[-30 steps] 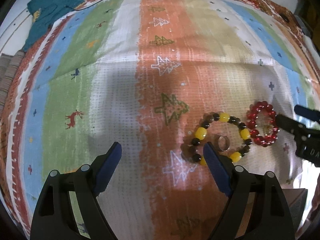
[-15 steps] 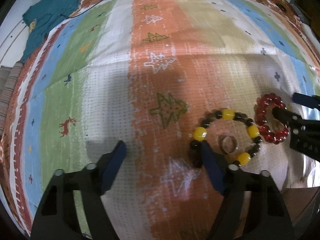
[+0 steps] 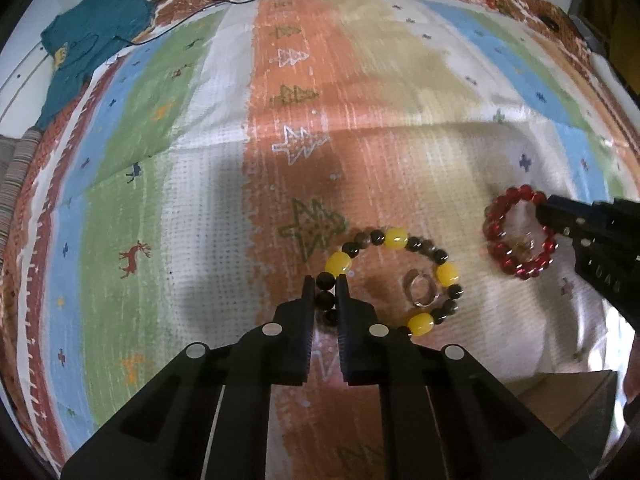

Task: Organize jewelry
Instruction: 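Grasp the red bead bracelet with the right tool while the left grasps the yellow-black bracelet, then carry both bracelets over the silver tin and open both tools to drop them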

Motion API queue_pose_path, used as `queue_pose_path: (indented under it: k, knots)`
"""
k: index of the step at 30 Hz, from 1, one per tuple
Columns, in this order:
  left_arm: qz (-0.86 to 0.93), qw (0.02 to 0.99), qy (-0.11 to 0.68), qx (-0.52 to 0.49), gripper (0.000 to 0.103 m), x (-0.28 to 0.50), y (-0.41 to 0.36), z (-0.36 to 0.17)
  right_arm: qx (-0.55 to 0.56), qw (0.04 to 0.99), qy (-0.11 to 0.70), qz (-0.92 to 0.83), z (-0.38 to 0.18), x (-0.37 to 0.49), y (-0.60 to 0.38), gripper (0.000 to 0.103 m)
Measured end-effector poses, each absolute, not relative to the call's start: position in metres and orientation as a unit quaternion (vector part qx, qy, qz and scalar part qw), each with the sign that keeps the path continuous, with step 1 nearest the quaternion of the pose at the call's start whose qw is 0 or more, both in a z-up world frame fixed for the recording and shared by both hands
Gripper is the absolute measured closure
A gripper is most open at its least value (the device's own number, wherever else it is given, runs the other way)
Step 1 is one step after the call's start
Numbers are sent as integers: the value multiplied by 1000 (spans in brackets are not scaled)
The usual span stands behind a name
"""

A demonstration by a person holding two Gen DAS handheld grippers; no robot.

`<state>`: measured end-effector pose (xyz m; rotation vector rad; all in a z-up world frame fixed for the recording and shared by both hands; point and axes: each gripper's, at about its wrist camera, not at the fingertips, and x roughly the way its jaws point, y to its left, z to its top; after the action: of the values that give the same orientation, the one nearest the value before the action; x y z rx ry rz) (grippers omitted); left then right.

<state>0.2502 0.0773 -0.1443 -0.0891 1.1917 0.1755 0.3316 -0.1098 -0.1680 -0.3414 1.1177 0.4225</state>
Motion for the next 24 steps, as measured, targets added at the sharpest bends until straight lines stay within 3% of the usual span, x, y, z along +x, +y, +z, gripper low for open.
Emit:
queue_pose_path:
  k: [24]
  knots:
    - [47,866,489,-92,94,219,56,-63,-100,835,478,253,-102,281,-121,89]
